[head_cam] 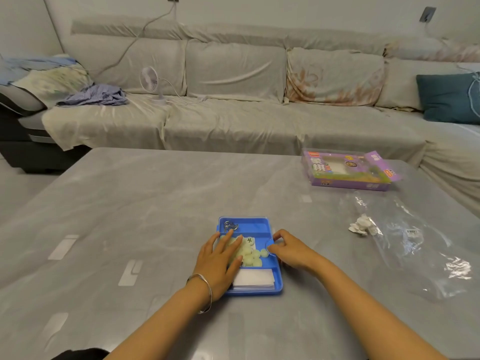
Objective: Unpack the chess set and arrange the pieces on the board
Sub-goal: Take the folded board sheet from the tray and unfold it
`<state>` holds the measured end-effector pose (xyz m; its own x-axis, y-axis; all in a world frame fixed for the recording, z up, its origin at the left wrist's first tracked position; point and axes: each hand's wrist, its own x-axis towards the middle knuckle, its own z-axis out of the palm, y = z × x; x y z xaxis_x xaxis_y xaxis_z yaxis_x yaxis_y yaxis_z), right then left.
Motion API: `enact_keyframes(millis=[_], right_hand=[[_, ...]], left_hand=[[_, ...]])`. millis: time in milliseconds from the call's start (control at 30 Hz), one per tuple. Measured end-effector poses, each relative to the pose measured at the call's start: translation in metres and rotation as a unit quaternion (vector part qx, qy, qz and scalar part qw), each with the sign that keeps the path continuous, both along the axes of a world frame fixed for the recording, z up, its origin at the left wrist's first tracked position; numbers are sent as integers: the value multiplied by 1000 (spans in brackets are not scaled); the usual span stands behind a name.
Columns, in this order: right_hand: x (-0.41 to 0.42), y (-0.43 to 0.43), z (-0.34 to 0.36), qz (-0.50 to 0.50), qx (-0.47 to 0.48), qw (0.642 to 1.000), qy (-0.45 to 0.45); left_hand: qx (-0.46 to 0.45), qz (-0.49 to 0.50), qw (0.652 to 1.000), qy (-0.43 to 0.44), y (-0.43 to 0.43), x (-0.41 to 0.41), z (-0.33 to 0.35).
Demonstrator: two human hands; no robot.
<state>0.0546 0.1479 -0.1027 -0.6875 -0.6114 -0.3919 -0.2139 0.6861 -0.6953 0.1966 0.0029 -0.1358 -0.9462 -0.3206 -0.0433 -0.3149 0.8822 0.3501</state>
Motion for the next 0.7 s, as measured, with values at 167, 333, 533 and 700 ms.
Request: enact_keyframes(millis=[167,333,533,700], right_hand=[[3,-5,1,-5,42,999,28],[12,-14,12,6,129,977,172],[18,-23,14,5,157,957,242],[18,-20,10,29,162,950,264]], left_hand=[[1,12,1000,19,5,2,-2],[-11,19,1000,2,9,2,-1],[-19,19,1000,-10,11,2,3],[-18,20,1000,-1,11,3,3]])
